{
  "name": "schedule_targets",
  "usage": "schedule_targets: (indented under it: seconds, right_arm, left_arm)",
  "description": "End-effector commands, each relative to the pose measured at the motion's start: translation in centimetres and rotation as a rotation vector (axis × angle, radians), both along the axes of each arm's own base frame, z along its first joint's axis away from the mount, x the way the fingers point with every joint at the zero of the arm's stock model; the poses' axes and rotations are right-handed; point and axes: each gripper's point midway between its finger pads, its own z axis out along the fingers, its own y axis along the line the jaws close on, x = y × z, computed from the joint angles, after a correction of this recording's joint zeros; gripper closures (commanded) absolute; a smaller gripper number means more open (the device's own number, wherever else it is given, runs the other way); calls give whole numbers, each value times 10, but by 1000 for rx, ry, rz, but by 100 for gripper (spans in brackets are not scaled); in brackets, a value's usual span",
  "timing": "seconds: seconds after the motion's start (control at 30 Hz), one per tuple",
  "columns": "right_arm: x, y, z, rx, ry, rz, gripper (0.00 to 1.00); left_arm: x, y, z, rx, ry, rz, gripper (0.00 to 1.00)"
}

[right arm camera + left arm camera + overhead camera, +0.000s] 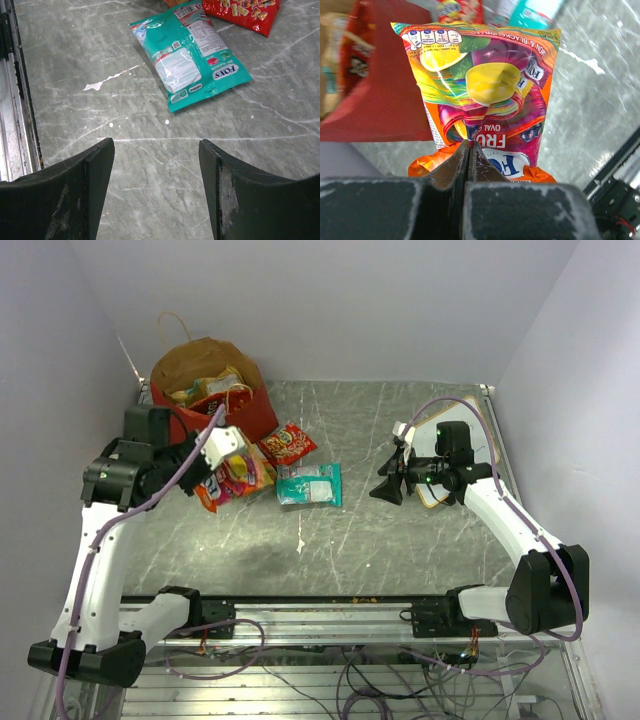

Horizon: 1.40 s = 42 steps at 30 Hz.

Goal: Place the snacks into the paper bag
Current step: Pick up the snack from the center of the board, then place the snack in the paper bag.

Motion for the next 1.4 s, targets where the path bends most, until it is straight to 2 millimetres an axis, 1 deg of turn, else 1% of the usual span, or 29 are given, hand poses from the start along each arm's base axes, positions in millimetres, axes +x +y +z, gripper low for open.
schedule_targets:
  seconds: [0.0, 0.13, 0.3, 0.37, 0.5, 0.57, 0.77, 0.9, 1.03, 1.27, 1.3, 1.33, 1.37]
  right_arm:
    - [1, 1, 0, -2, -20, 8, 32]
    - [0, 1, 1, -3, -24, 10, 32]
    - [0, 1, 2, -3, -27, 10, 32]
    - [0, 1, 3, -1, -28, 10, 32]
    - [-1, 1, 5, 2, -31, 13, 32]
    - [-2, 1, 6, 5, -35, 14, 32]
    - [-4, 2, 14, 16, -53, 21, 32]
    - [-5, 3, 26, 31, -70, 21, 31]
    - [-4, 0, 37, 33, -109, 1, 27]
    - [3, -7, 48, 19, -142, -50, 7]
    - [3, -8, 48, 18, -144, -57, 3]
    - [4, -9, 49, 18, -143, -64, 0]
    - [5, -10, 48, 16, -142, -71, 0]
  left_arm:
    - [20, 5, 65, -87, -158, 152, 93]
    - [33, 14, 106, -138, -239, 261, 93]
    - [54, 31, 154, -210, -362, 439, 93]
    - [64, 35, 167, -237, -398, 486, 93]
    - [88, 41, 181, -258, -440, 553, 93]
    - [101, 45, 183, -244, -458, 582, 93]
    - [140, 60, 174, -151, -499, 655, 93]
    - [161, 67, 171, -87, -539, 678, 93]
    - [184, 68, 156, -21, -529, 668, 93]
    - [210, 59, 126, 48, -479, 594, 93]
    - [213, 58, 123, 56, -476, 586, 93]
    - [217, 57, 121, 71, -478, 571, 93]
    - [221, 56, 118, 81, -482, 559, 93]
